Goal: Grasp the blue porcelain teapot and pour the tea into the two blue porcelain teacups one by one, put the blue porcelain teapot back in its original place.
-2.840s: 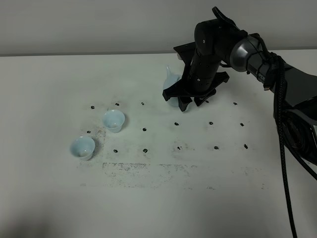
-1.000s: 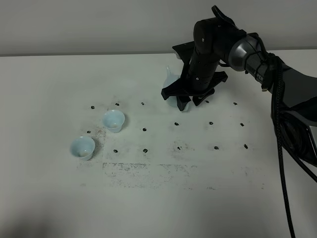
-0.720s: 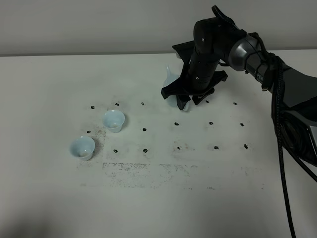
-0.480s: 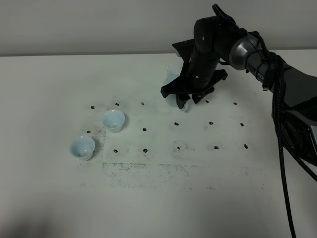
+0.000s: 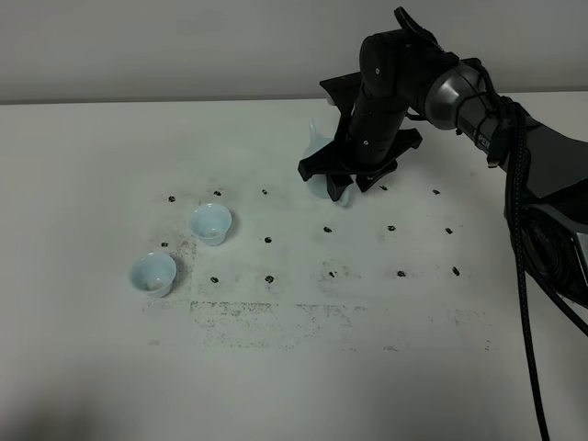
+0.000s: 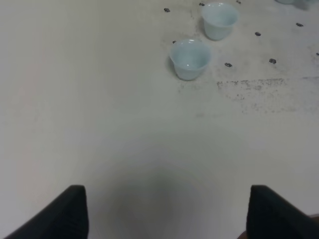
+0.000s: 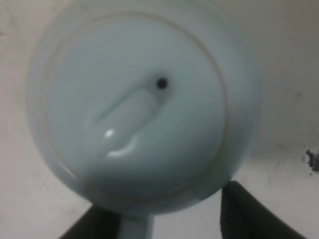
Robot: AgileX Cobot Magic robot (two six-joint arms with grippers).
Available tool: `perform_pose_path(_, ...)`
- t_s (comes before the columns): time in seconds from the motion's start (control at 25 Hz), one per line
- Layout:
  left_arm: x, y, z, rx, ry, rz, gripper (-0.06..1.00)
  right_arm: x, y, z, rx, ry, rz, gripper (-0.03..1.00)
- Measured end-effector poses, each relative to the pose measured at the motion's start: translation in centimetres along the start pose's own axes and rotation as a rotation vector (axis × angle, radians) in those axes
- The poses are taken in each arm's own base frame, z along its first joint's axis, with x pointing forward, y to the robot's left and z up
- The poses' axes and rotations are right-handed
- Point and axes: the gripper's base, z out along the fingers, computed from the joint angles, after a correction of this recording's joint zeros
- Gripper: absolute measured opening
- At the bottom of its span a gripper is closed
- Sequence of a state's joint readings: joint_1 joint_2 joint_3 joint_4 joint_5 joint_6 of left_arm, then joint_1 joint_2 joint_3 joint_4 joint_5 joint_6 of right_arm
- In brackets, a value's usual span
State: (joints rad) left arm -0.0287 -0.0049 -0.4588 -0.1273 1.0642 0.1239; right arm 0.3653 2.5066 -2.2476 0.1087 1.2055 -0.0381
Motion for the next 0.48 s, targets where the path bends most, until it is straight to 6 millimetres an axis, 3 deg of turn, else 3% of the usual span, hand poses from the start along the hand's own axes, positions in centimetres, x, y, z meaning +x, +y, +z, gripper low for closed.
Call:
perform_pose_path(0.24,0.00,0.00,0.00,0.000,0.000,0.000,0.63,0.00,0.06,0.00,-0.006,0.000,0.002,0.40)
perform_pose_path(0.48,0.00,0.00,0.00,0.000,0.000,0.000,0.63,0.01,0.07,0.00,-0.008,0.001,0.003,0.30)
